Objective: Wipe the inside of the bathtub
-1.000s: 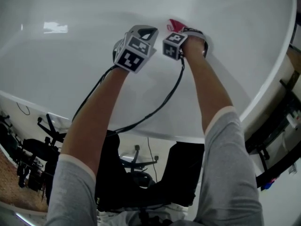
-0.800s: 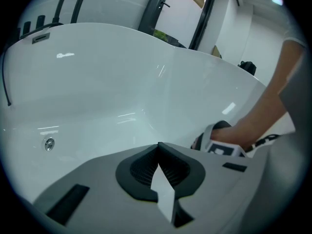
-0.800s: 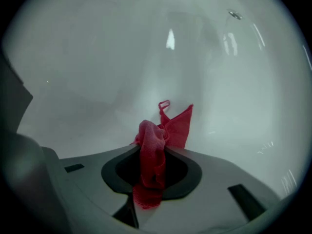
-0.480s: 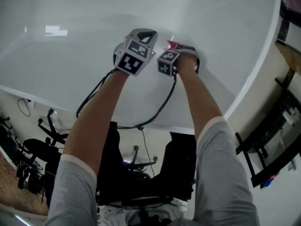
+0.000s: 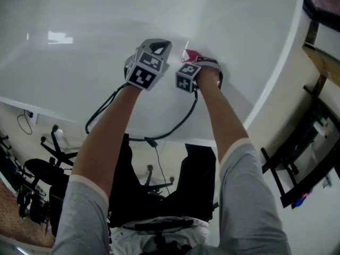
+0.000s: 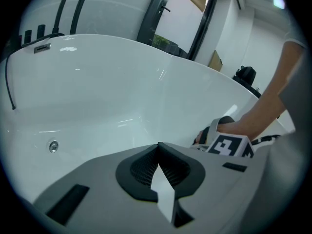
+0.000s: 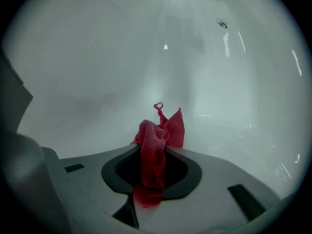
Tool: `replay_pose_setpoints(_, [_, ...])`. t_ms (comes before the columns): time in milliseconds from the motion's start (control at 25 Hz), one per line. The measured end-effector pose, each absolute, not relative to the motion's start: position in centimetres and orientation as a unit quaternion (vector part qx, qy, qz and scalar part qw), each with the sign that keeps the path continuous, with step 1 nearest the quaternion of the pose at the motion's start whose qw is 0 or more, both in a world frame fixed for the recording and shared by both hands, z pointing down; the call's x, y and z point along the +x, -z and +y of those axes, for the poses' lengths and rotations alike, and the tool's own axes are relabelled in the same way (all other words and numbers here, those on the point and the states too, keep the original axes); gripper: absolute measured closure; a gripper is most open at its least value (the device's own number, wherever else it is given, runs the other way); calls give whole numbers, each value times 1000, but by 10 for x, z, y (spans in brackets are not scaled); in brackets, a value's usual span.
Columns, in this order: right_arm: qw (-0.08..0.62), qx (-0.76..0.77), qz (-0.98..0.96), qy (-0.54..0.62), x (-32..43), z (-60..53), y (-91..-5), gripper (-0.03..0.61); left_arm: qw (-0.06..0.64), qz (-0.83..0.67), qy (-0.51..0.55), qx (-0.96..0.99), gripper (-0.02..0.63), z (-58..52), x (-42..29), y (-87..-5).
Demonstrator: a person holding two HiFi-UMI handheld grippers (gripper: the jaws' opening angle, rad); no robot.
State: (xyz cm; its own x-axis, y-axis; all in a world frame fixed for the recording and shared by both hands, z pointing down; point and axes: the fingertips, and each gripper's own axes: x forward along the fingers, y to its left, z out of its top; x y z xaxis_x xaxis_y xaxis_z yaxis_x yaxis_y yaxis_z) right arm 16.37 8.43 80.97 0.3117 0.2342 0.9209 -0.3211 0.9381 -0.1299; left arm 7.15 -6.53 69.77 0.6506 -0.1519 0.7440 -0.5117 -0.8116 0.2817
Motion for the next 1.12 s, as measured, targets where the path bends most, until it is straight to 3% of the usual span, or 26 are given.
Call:
replay_pose_setpoints(200, [807,-1,-560,-187,162,109,-789,486,243,-193,-365,878,607,-68,74,-676])
replay_pose_setpoints(560, [821,116,-544,-132,218,25,-771,486,237,-188,-371,878,607,-62,69,-661])
replay_pose_setpoints(1120, [810,50,-562,-162,195,114,-715,486,234,-164,-359,889,607,-32,86,-619])
